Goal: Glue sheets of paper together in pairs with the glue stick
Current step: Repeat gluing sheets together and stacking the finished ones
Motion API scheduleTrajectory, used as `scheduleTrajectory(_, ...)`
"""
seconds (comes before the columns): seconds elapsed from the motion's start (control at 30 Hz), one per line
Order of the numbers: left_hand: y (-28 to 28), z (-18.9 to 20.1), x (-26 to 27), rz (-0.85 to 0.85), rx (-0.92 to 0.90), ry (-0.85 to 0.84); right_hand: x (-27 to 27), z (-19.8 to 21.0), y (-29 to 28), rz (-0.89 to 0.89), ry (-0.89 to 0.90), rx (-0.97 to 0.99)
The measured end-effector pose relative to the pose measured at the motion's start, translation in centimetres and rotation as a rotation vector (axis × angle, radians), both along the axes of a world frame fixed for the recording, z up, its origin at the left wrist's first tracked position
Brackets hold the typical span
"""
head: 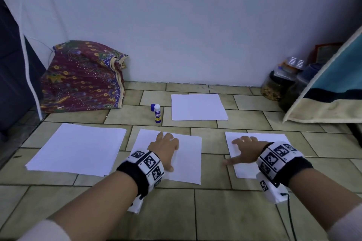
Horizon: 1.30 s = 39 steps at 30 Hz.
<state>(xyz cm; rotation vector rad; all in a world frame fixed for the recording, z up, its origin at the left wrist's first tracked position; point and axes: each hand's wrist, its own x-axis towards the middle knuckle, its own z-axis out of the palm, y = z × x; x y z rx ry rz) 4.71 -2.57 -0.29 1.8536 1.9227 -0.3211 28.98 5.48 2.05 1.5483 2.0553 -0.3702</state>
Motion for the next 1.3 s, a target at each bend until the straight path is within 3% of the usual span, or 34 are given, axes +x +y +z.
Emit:
scheduleTrajectory(0.13, 0.5, 0.0, -0.4, -0.023, -0.162, 0.050, -2.9, 3.3, 2.0, 0.029, 0.210, 0.018)
scheduleTrajectory(0.3, 0.8, -0.6, -1.0, -0.031, -0.209, 0.035, -10.4, 4.4, 4.0, 0.115, 0.581, 0.024)
scheduleTrajectory(0.5, 1.0, -1.5, -1.4, -0.011, -0.227, -0.005, -18.1, 1.6, 6.3, 0.113, 0.725, -0.046)
scheduleTrajectory(0.7, 1.1, -2.0, -1.6, -0.025, -0.230, -0.022, -21.6, -0.9, 6.8, 0.093, 0.802, 0.000)
scheduleTrajectory(0.83, 1.1, -2.1, -1.5, -0.010, -0.224, -0.015, -21.1, -1.2, 7.1, 0.034, 0.813, -0.003)
scheduleTrajectory(1.0, 1.1, -1.2, -1.8, -0.044, -0.227, 0.002, -16.4, 0.8, 6.7, -0.087, 0.958, -0.199)
scheduleTrajectory(1.13, 1.5, -0.1, -1.7, -0.137, -0.180, 0.151, -11.5, 2.1, 6.8, 0.028, 0.841, -0.080)
scheduleTrajectory(1.3, 2.6, 1.0, -1.0, -0.226, -0.089, 0.252, -7.5, 1.4, 6.6, -0.052, 0.827, 0.067)
